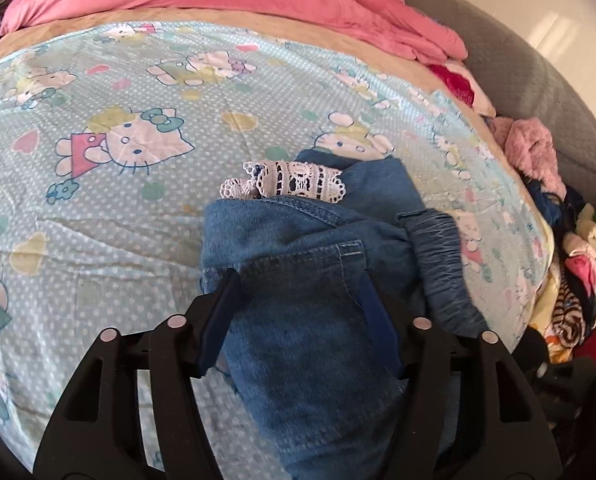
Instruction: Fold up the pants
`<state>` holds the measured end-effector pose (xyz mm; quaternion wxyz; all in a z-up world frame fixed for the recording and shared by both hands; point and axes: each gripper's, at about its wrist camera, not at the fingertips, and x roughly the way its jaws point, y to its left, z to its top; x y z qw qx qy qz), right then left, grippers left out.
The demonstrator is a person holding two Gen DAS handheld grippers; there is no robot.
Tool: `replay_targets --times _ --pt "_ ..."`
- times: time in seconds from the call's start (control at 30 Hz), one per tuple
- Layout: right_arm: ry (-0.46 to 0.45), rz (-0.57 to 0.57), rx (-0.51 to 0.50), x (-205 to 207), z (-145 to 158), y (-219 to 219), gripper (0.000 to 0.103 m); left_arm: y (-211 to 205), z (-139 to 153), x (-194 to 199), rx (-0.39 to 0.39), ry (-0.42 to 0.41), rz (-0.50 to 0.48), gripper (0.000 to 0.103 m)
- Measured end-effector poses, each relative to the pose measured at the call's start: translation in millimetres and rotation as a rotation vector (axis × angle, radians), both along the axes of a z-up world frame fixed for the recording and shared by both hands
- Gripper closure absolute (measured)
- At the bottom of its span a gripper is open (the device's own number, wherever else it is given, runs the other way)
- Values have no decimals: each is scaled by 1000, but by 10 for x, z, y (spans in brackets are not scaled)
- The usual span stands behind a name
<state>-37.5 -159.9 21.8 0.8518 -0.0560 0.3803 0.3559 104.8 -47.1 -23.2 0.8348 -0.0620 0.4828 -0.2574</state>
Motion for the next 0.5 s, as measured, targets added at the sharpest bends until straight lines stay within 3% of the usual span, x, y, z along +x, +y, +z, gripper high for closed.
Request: replay_targets --times 0.23,0.5 --pt "-37 -189 74 -2 232 -547 34 182 199 -227 -16 -71 44 35" --pt "-42 -383 52 -12 176 -947 34 317 412 -445 -9 -134 81 18"
